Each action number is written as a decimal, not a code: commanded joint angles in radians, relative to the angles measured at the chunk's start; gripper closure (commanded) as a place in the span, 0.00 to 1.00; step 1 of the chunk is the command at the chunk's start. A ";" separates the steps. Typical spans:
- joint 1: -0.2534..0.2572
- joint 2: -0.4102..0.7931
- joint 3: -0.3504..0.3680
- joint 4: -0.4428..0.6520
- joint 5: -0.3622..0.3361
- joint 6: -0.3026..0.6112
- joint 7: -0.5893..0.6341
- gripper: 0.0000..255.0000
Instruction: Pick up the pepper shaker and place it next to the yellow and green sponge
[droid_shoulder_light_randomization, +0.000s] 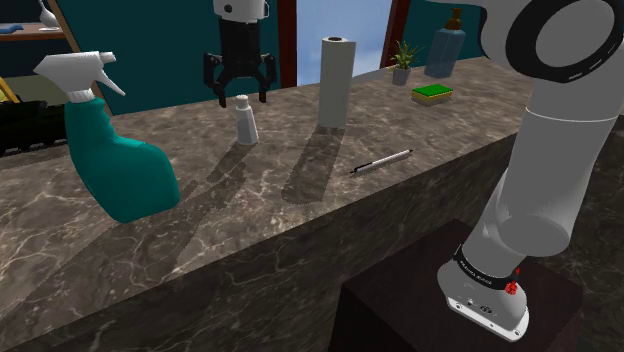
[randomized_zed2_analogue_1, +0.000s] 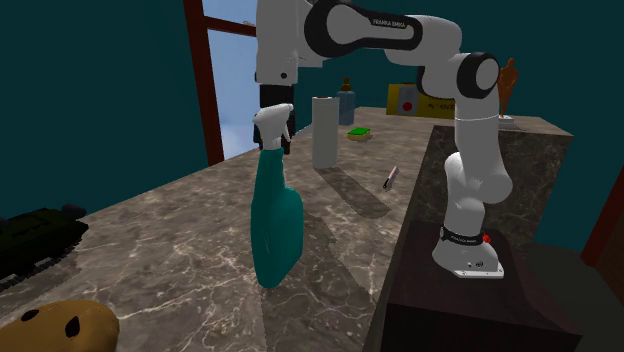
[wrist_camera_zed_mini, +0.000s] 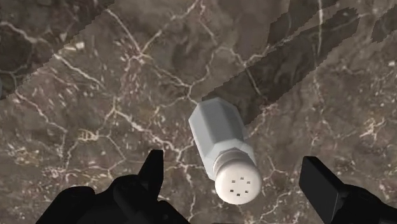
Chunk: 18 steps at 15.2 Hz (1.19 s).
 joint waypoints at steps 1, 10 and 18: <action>0.000 0.000 0.000 0.000 0.000 0.000 0.000 1.00; 0.000 0.000 0.000 0.000 0.000 0.000 0.000 1.00; 0.017 0.050 0.004 0.180 -0.019 -0.131 0.014 1.00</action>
